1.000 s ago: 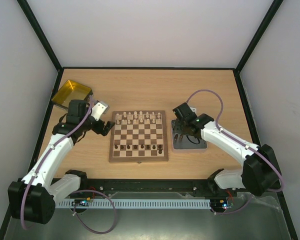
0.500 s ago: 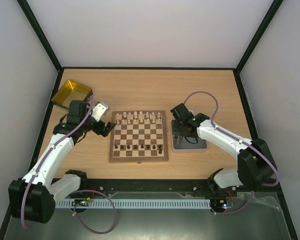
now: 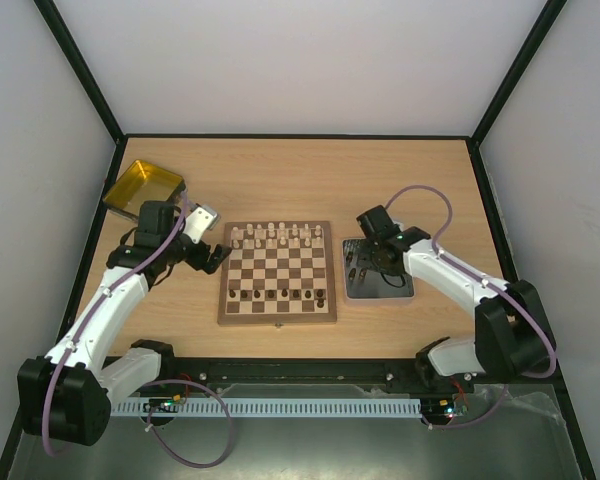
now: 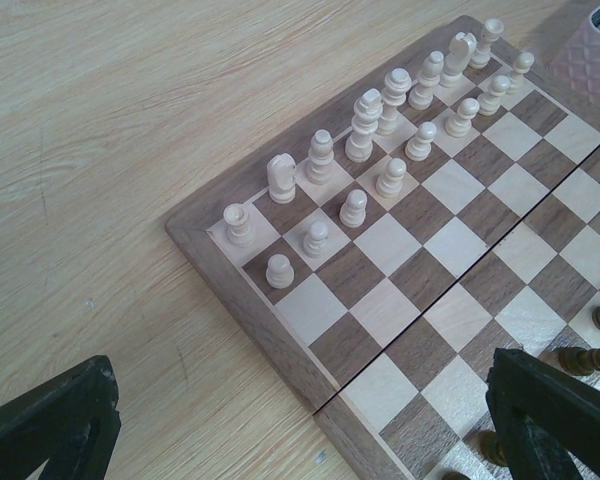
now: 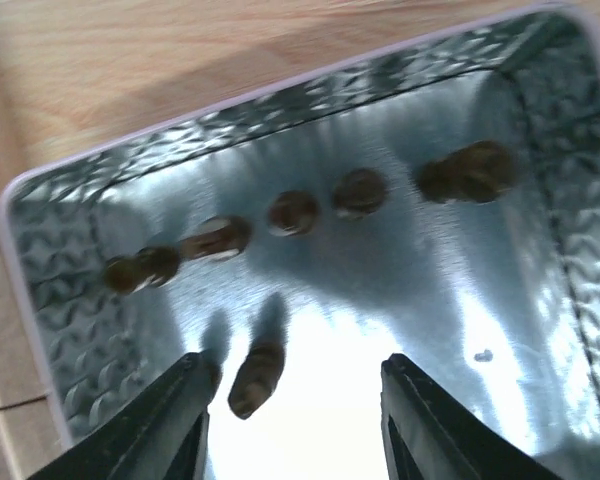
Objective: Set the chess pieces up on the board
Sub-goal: Pick up the chess piece from the storage box.
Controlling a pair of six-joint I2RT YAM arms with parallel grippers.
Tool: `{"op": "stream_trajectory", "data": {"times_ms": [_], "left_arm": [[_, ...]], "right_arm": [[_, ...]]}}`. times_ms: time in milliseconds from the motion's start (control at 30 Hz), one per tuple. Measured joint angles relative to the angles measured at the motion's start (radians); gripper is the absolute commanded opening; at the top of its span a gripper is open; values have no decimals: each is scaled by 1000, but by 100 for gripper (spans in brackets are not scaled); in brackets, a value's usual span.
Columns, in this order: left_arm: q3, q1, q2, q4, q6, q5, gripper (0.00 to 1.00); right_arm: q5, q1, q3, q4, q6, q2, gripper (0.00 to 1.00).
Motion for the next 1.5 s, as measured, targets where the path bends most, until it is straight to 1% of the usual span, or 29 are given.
{"op": "stream_trajectory", "data": {"times_ms": [167,533,633,733,833,933,1100,1500], "left_arm": [[-3,0,0,0,0,5,100],[-4,0,7,1,0,8,100],[-4,-1,12,1,0,8,100],[-4,-1,16,1,-1,6,100],[-4,-1,18,1,-1,2,100],[-4,-1,18,1,-1,0,100],[-4,-1,18,2,-1,-2,99],[-4,-7,30,8,-2,-3,100]], "right_arm": [[5,-71,-27,3,2,-31,46],[58,-72,-27,4,16,-98,40],[64,-72,-29,5,16,-119,36],[60,-72,-39,18,13,-128,37],[39,-72,-64,36,13,-134,36],[-9,-72,-82,41,8,-126,31],[-88,-72,-87,48,-18,-79,32],[-192,-71,-91,66,-44,-42,32]]}}
